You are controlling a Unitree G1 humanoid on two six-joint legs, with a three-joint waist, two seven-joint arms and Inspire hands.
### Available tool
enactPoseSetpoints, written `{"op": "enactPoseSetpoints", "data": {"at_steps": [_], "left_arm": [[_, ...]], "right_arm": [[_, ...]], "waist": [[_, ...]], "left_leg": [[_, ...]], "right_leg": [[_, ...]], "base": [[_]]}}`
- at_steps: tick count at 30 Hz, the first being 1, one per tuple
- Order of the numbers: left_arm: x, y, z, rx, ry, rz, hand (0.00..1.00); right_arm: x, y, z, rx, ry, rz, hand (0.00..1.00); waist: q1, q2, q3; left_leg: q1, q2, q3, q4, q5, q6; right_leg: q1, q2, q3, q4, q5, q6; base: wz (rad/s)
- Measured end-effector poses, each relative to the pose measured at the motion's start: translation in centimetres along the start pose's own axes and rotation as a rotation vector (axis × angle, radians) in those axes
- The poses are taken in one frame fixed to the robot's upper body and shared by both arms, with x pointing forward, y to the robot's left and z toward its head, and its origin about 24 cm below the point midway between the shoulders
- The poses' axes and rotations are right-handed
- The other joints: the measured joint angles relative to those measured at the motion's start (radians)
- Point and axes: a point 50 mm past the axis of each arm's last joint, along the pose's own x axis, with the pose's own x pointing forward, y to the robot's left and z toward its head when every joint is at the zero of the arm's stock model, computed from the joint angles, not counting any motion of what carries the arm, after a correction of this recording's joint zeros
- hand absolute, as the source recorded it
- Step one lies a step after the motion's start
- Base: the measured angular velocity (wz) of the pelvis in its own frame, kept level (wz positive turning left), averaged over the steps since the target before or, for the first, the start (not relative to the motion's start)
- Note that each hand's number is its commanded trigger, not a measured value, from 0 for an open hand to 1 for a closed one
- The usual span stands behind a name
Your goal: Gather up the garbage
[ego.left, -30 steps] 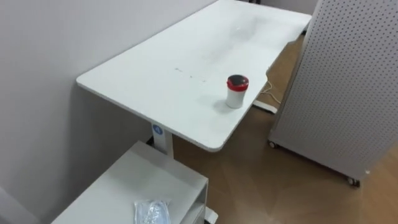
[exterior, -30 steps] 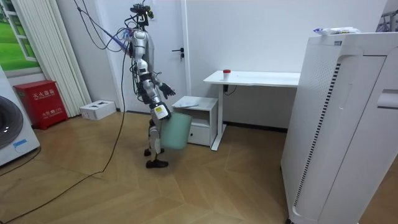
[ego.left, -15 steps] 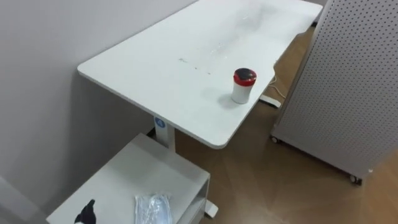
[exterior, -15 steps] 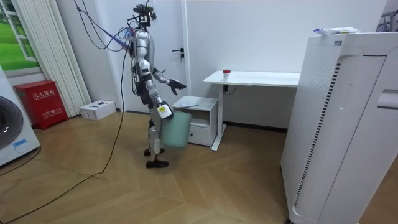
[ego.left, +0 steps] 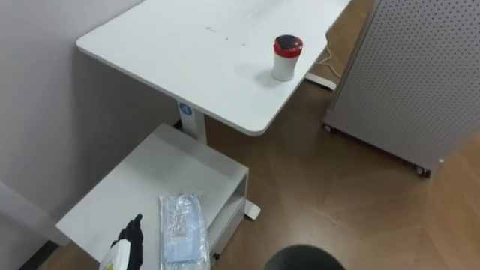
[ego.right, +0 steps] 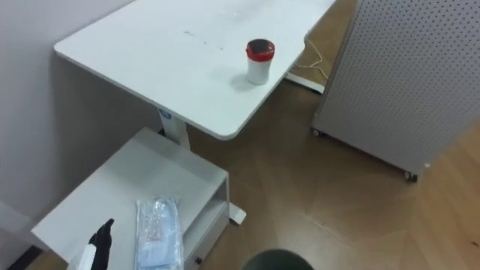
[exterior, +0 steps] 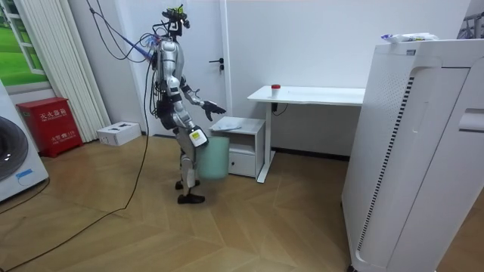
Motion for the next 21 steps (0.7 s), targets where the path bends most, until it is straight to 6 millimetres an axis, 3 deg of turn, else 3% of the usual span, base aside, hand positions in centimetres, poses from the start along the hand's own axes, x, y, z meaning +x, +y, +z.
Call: {"op": "enactPoseSetpoints", "data": {"at_steps": [5,9,21], "left_arm": [[0.7,0.2,0.9,-0.012,-0.013,0.031,0.00],[1.8,0.7,2.1,-0.010,-0.036,0.072,0.00],[2.7,1.8,3.4,-0.017,-0.090,0.188,0.00]], "right_arm": [[0.0,0.1,0.3,0.036,-0.018,-0.002,1.00],[0.1,0.1,1.1,0.029,-0.062,-0.003,1.00],[0.3,0.6,2.7,0.084,-0.124,0.005,1.00]], "waist": [[-0.017,0.000,0.0017],[-0.033,0.013,0.0133],[-0.094,0.016,0.0164]], "left_leg": [[-0.062,0.006,0.000,0.032,-0.002,-0.002],[-0.110,0.019,0.009,0.085,-0.022,-0.002],[-0.202,0.019,0.031,0.137,-0.026,-0.008]], "right_leg": [[-0.056,0.001,-0.002,0.023,0.000,-0.009],[-0.104,0.000,0.007,0.064,-0.005,-0.015],[-0.220,-0.023,0.009,0.150,-0.038,-0.036]], "base": [[0.00],[-0.09],[-0.02]]}}
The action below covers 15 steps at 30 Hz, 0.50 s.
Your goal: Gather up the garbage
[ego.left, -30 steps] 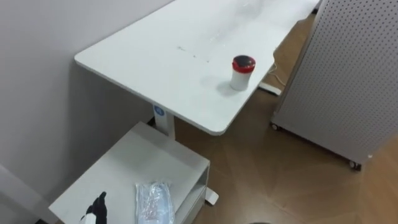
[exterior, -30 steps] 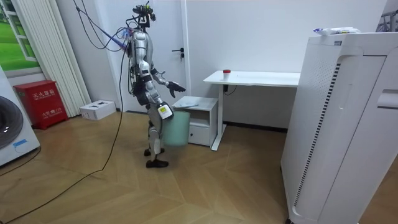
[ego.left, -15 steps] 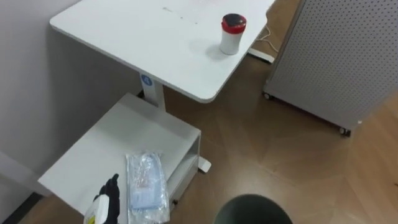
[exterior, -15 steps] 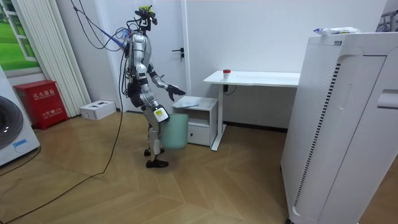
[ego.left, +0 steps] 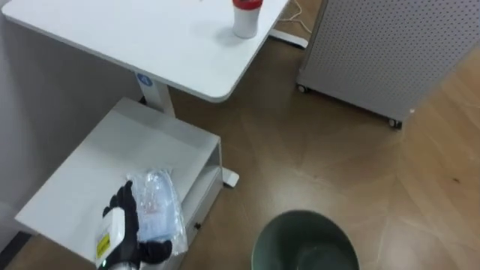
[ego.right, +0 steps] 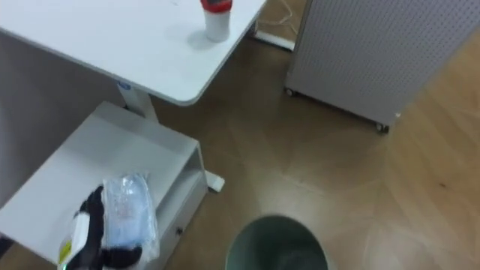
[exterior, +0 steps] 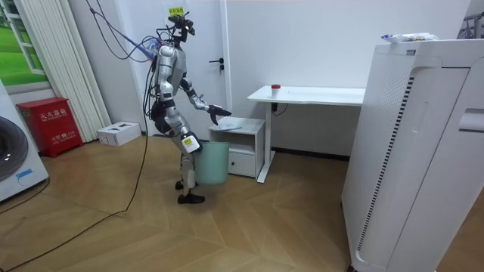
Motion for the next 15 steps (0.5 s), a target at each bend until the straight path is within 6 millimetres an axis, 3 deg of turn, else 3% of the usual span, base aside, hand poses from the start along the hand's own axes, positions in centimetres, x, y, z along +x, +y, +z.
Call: {"op": "enactPoseSetpoints", "data": {"at_steps": [6,9,15], "left_arm": [[0.70,0.24,0.66,0.011,-0.020,0.018,0.00],[0.72,0.01,0.92,0.026,-0.036,0.003,0.00],[0.71,0.00,0.11,0.092,-0.001,-0.019,0.00]], "right_arm": [[0.08,0.20,0.43,0.010,-0.018,0.004,1.00],[0.13,0.32,0.72,0.012,-0.030,-0.005,1.00],[0.15,0.44,0.78,0.014,-0.032,0.000,1.00]], "waist": [[-0.020,0.002,0.0015],[-0.023,0.010,0.0063],[-0.034,0.011,0.0077]], "left_leg": [[-0.039,0.021,0.038,0.030,-0.010,-0.003],[-0.041,0.022,0.040,0.029,-0.011,-0.003],[-0.046,0.021,0.047,0.022,-0.011,-0.005]], "right_leg": [[-0.045,-0.004,0.001,0.038,-0.016,-0.007],[-0.050,-0.005,0.000,0.041,-0.018,-0.009],[-0.060,-0.009,0.002,0.047,-0.024,-0.011]], "base": [[0.00],[0.00],[0.00]]}}
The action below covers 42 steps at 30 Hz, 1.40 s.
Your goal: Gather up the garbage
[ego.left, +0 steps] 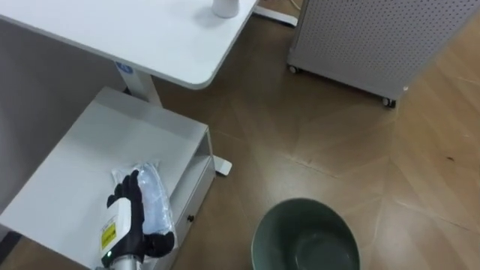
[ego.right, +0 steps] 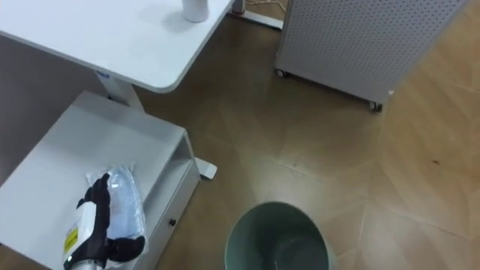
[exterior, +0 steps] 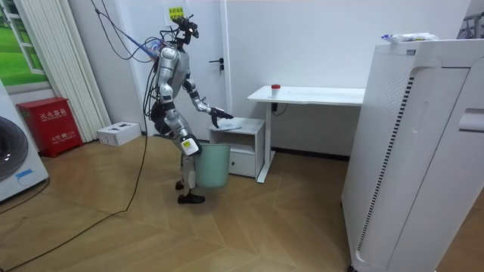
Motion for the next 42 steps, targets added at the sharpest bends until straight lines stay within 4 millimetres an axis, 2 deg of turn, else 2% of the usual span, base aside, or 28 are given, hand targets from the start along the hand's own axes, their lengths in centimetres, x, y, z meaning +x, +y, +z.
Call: {"op": "enactPoseSetpoints", "data": {"at_steps": [11,17,18,19,25,31,33,42], "left_arm": [[0.5,-0.1,-0.3,0.082,0.043,-0.079,0.00],[0.7,0.2,-1.1,0.146,0.095,-0.090,0.00],[0.7,0.2,-1.2,0.151,0.105,-0.091,0.06],[0.7,0.2,-1.2,0.152,0.110,-0.092,1.00],[0.9,0.6,-1.6,0.169,0.129,-0.101,1.00],[1.3,1.8,-2.4,0.195,0.144,-0.061,1.00],[1.0,1.7,-3.0,0.212,0.168,-0.060,1.00],[-0.4,1.1,-4.2,0.239,0.215,-0.073,1.00]], "right_arm": [[0.4,0.6,1.0,0.024,-0.013,0.011,1.00],[0.6,0.6,1.7,0.018,-0.014,0.015,1.00],[0.7,0.6,1.8,0.018,-0.013,0.016,1.00],[0.7,0.6,1.8,0.019,-0.011,0.016,1.00],[0.7,0.6,1.8,0.019,-0.001,0.011,1.00],[0.6,0.6,1.4,0.015,0.027,-0.004,1.00],[0.6,0.7,1.3,0.017,0.034,-0.004,1.00],[0.5,1.1,0.5,0.023,0.080,-0.019,1.00]], "waist": [[-0.011,0.000,0.0009],[-0.009,0.011,0.0076],[-0.009,0.013,0.0082],[-0.009,0.013,0.0081],[-0.007,0.015,0.0062],[-0.002,0.017,0.0028],[-0.001,0.017,-0.0005],[0.005,0.012,-0.0050]], "left_leg": [[-0.056,0.001,0.001,0.004,0.000,-0.001],[-0.058,0.003,0.001,0.000,-0.001,-0.001],[-0.058,0.003,0.002,-0.001,-0.001,-0.001],[-0.057,0.004,0.002,-0.001,-0.001,-0.001],[-0.049,0.004,0.004,-0.005,0.000,-0.001],[-0.010,0.001,0.017,-0.037,0.007,-0.003],[0.008,0.000,0.027,-0.060,0.013,-0.004],[0.052,0.001,0.037,-0.083,0.018,-0.008]], "right_leg": [[-0.053,-0.001,-0.004,-0.002,-0.001,0.000],[-0.053,0.001,-0.006,-0.007,-0.001,0.000],[-0.053,0.001,-0.006,-0.008,-0.001,0.000],[-0.053,0.001,-0.006,-0.007,-0.001,0.000],[-0.045,0.000,-0.007,-0.009,-0.001,0.000],[-0.016,-0.002,-0.003,-0.027,0.001,0.001],[-0.007,-0.002,0.000,-0.041,0.005,0.003],[0.032,0.003,0.001,-0.066,0.007,0.005]], "base": [[0.00],[0.00],[0.00],[0.00],[0.00],[-0.01],[-0.08],[-0.01]]}}
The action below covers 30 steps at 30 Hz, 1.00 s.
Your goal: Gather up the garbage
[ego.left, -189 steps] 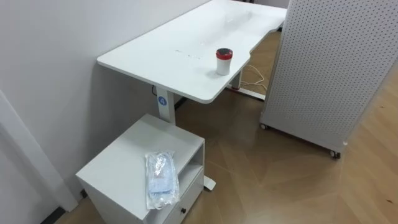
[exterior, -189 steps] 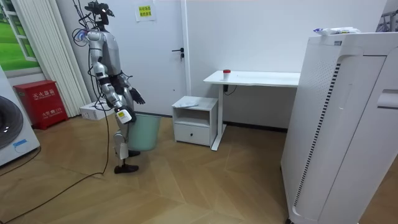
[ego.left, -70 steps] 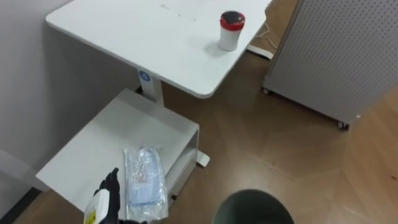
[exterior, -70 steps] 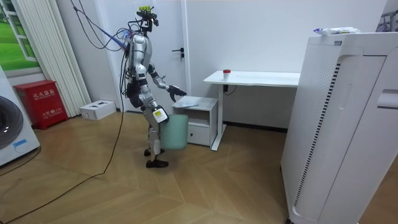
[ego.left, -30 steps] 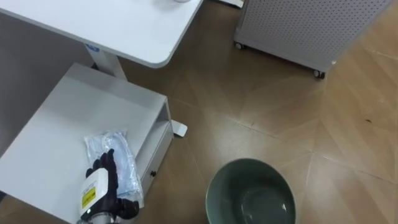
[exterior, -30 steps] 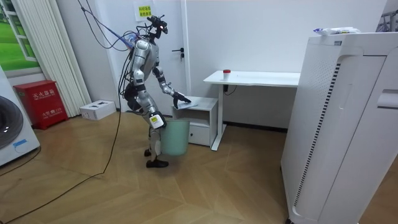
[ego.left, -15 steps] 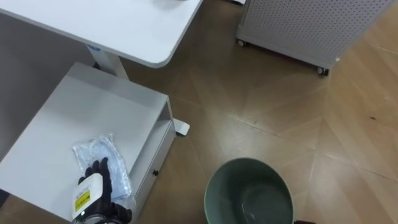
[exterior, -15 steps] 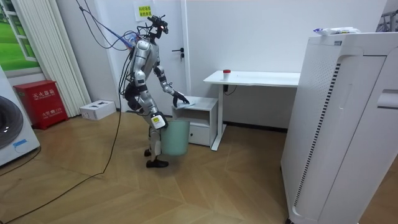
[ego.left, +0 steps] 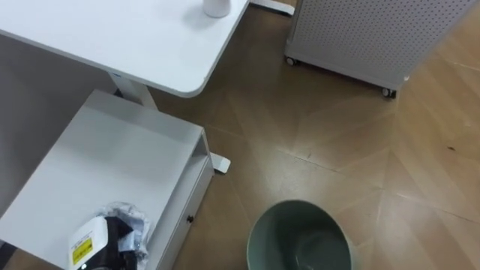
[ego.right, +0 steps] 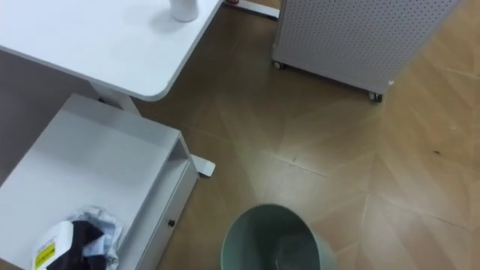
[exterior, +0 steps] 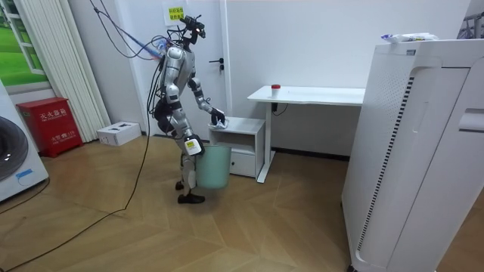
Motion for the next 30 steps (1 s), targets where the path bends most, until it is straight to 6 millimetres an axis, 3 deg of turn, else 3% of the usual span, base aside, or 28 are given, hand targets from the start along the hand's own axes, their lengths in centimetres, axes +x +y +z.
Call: {"op": "enactPoseSetpoints", "data": {"at_steps": [9,13,19,24,30], "left_arm": [[-1.5,-1.8,0.0,-0.036,-0.009,-0.041,1.00],[-1.7,-2.0,0.9,-0.078,-0.037,-0.030,1.00],[-2.3,-2.4,5.6,-0.249,-0.205,0.005,1.00],[-4.0,-3.1,9.9,-0.370,-0.373,-0.027,1.00],[-5.2,-2.8,12.6,-0.448,-0.508,-0.073,1.00]], "right_arm": [[0.2,0.3,0.2,-0.008,-0.001,-0.002,1.00],[0.2,0.3,0.2,-0.013,-0.012,-0.007,1.00],[0.4,1.4,1.2,-0.043,-0.073,-0.001,1.00],[0.7,2.8,2.5,-0.038,-0.103,0.031,1.00],[1.0,3.4,4.4,-0.085,-0.164,0.055,1.00]], "waist": [[0.025,-0.001,-0.0014],[0.027,-0.001,-0.0014],[0.038,-0.002,-0.0011],[0.049,-0.001,-0.0008],[0.050,-0.001,-0.0008]], "left_leg": [[0.028,0.004,0.012,-0.007,0.002,0.003],[0.028,0.005,0.019,-0.011,0.004,0.007],[0.032,0.010,0.037,-0.016,0.004,0.010],[0.046,0.016,0.058,-0.020,0.003,0.010],[0.052,0.016,0.067,-0.022,0.004,0.010]], "right_leg": [[0.027,0.002,0.000,-0.013,0.006,0.001],[0.027,0.003,0.003,-0.019,0.014,0.005],[0.026,0.013,0.026,-0.028,0.024,0.011],[0.028,0.017,0.036,-0.035,0.032,0.008],[0.029,0.017,0.041,-0.034,0.032,0.008]], "base": [[-0.03],[-0.01],[-0.09],[-0.12],[-0.04]]}}
